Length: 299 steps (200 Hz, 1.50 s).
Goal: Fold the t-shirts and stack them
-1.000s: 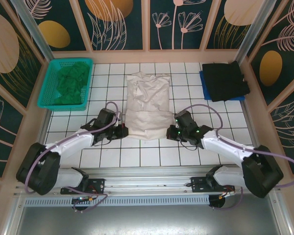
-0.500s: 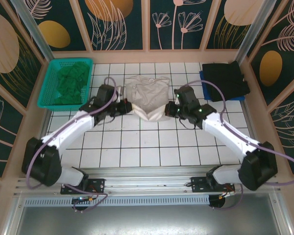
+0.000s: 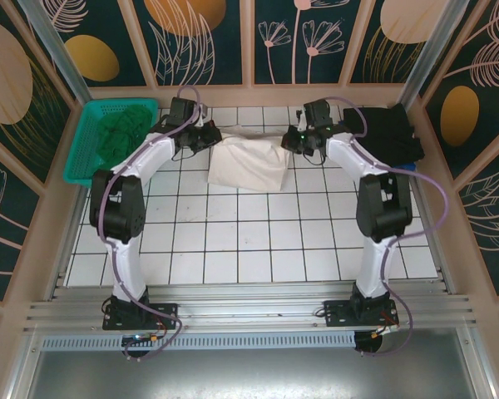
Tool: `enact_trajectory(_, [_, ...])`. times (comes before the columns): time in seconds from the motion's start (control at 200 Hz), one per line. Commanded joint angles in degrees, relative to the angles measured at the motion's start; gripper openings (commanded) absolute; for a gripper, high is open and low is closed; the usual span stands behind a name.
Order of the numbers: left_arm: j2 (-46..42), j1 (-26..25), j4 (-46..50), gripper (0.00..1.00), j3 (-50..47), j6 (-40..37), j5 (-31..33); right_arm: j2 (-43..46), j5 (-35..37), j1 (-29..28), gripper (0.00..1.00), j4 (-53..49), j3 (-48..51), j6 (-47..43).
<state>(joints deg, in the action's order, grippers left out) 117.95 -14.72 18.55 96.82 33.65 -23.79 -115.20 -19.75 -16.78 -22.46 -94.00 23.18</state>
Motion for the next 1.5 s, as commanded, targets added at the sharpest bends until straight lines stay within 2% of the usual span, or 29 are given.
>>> enact_trajectory(0.0, [5.1, 2.1, 2.6, 0.0, 5.9, -1.0, -2.8, -6.5, -4.1, 1.9, 0.0, -2.7, -8.6, -2.1])
enact_trajectory(0.155, [14.3, 4.1, 7.1, 0.0, 19.0, -1.1, -2.4, -17.3, -5.8, 3.2, 0.0, -7.6, -23.8, -2.7])
enact_trajectory(0.31, [24.5, 5.1, 11.3, 0.16, 32.6, -1.0, -4.5, -27.2, -6.2, 3.9, 0.0, -12.5, -36.6, -3.0])
enact_trajectory(0.33, [25.6, 5.1, 11.5, 0.19, 34.1, -0.9, -4.9, -28.1, -6.1, 4.0, 0.03, -12.8, -37.7, -2.9])
enact_trajectory(0.395, [28.8, 5.5, 12.3, 0.26, 38.3, -0.5, -5.4, -29.8, -6.3, 4.9, 0.21, -12.2, -39.7, -2.1])
enact_trajectory(0.455, [30.5, 5.9, 12.9, 0.33, 40.9, -0.6, -5.6, -30.5, -7.4, 5.8, 0.23, -10.8, -40.3, -1.2])
enact_trajectory(0.505, [30.7, 6.2, 13.2, 0.44, 41.7, -1.0, -5.6, -30.5, -7.8, 6.4, 0.28, -10.6, -41.0, -0.7])
enact_trajectory(0.586, [28.8, 6.6, 14.9, 0.47, 41.2, -3.8, -3.3, -29.0, -6.3, 6.4, 0.32, -11.4, -41.8, -1.4])
enact_trajectory(0.666, [23.1, 6.3, 13.8, 0.44, 34.3, -6.0, -0.9, -24.6, -3.2, 5.0, 0.33, -10.6, -37.7, -2.9])
enact_trajectory(0.781, [11.7, 4.2, 4.5, 0.48, 17.5, -7.0, 2.8, -15.5, 2.6, 0.8, 0.38, -1.0, -22.8, -4.3])
enact_trajectory(0.881, [8.5, 1.4, 0.2, 0.5, 10.9, -7.5, 2.7, -14.1, 0.6, -1.7, 0.39, 5.4, -16.3, -3.7])
enact_trajectory(0.986, [13.7, -0.2, 1.2, 0.48, 16.0, -7.3, 1.0, -16.8, 0.0, -4.3, 0.38, 4.8, -15.6, -2.9])
enact_trajectory(1.141, [26.3, -0.4, 2.1, 0.47, 29.8, -6.4, -0.1, -15.7, 3.6, -7.4, 0.38, 8.0, -7.9, -2.1])
enact_trajectory(1.276, [36.3, -0.5, 3.0, 0.47, 41.5, -4.5, -2.5, -14.4, 7.7, -7.7, 0.38, 8.0, -1.9, -2.8])
enact_trajectory(1.391, [38.2, -0.5, 0.4, 0.49, 41.0, -4.0, -1.4, -11.9, 11.6, -7.4, 0.39, 9.7, 5.0, -5.7])
enact_trajectory(1.491, [38.4, -0.4, -0.4, 0.49, 39.5, -3.7, -1.1, -9.0, 11.9, -7.3, 0.48, 11.3, 9.7, -8.8])
